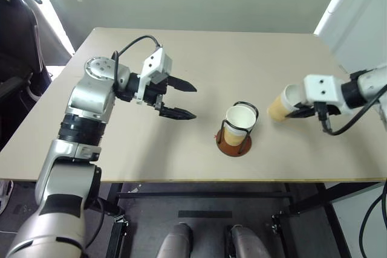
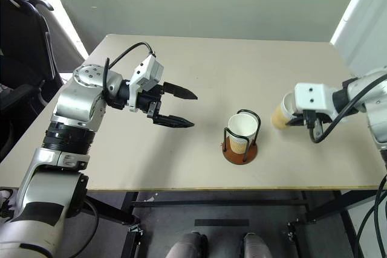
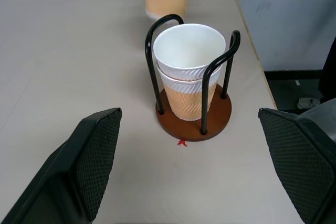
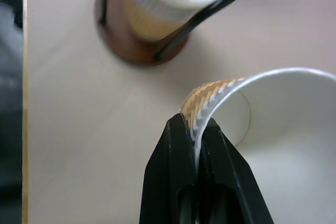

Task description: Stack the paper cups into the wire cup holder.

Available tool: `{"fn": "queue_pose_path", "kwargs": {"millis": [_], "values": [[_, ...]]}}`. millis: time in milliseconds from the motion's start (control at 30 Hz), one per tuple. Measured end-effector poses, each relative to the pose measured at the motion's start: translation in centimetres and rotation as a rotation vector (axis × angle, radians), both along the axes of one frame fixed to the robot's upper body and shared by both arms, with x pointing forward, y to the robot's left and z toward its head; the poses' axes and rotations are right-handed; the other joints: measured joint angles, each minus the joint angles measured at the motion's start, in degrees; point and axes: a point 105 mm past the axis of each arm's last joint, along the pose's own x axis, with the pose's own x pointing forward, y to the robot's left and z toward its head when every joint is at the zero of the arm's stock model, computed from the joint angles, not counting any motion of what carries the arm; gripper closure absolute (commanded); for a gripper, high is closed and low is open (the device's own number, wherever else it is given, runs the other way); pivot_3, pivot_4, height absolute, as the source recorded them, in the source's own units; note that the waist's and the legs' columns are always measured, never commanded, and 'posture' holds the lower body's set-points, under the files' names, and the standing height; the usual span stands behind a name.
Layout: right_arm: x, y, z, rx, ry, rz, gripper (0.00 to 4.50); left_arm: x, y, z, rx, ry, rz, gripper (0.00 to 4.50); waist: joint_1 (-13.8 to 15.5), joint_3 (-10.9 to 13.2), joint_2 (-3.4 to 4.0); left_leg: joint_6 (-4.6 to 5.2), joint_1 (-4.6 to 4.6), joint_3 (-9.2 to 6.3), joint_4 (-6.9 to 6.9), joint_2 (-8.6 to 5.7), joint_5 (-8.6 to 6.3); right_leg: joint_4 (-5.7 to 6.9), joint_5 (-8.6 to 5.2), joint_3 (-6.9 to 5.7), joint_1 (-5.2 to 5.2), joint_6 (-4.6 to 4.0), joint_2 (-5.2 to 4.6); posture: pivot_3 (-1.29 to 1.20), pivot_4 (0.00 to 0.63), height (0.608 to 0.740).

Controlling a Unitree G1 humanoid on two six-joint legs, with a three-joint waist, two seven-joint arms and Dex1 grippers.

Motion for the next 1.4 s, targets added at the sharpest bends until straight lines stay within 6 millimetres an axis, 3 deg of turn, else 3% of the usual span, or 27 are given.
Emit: {"fn": "queue_pose_path", "kwargs": {"millis": [167,300,467,767,1067,1400], "values": [[-1.4,1.9,4.6,0.066,-0.113,0.053,4.47,0.1,0.1,-0.1,-0.001,0.002,0.004,0.00,-0.05,0.00,0.00,-0.01,0.02,-0.03,-0.04,0.01,0.01,0.01,-0.10,-0.02,-0.01,-0.16,0.01,0.00,0.150,0.740],[-2.3,3.6,5.6,0.115,-0.118,0.099,4.47,0.2,0.1,-0.3,0.005,-0.003,0.006,0.00,-0.04,0.00,0.00,-0.01,0.01,-0.02,-0.01,-0.01,0.01,0.00,-0.12,0.00,-0.01,-0.19,0.01,0.00,0.150,0.740],[-3.6,6.3,4.8,0.130,-0.087,0.204,4.47,0.4,-0.1,-0.4,0.005,0.000,0.003,0.00,-0.01,0.00,0.00,-0.01,0.00,-0.03,-0.01,0.00,0.01,0.01,-0.12,-0.02,-0.02,-0.16,0.01,0.00,0.150,0.740],[-3.0,7.9,2.8,0.135,-0.045,0.235,4.47,0.5,0.0,-0.3,0.005,0.000,0.006,0.00,-0.05,0.00,0.00,-0.01,-0.01,-0.03,0.00,-0.01,0.01,0.01,-0.06,-0.01,-0.04,-0.06,0.01,0.00,0.150,0.740],[-1.8,7.1,1.1,0.093,-0.026,0.208,4.47,0.5,-0.1,-0.3,0.005,-0.004,0.006,0.00,-0.01,0.00,0.00,0.00,-0.02,-0.03,0.00,-0.02,0.01,0.01,-0.05,-0.01,-0.04,-0.04,0.00,0.00,0.150,0.740],[-2.1,6.2,-0.6,0.057,0.022,0.194,4.47,0.5,0.0,-0.3,0.012,-0.013,0.007,0.00,0.00,0.00,0.00,0.00,-0.03,-0.03,0.01,-0.01,0.01,0.01,-0.04,-0.01,-0.04,-0.04,0.01,0.00,0.150,0.740]]}}
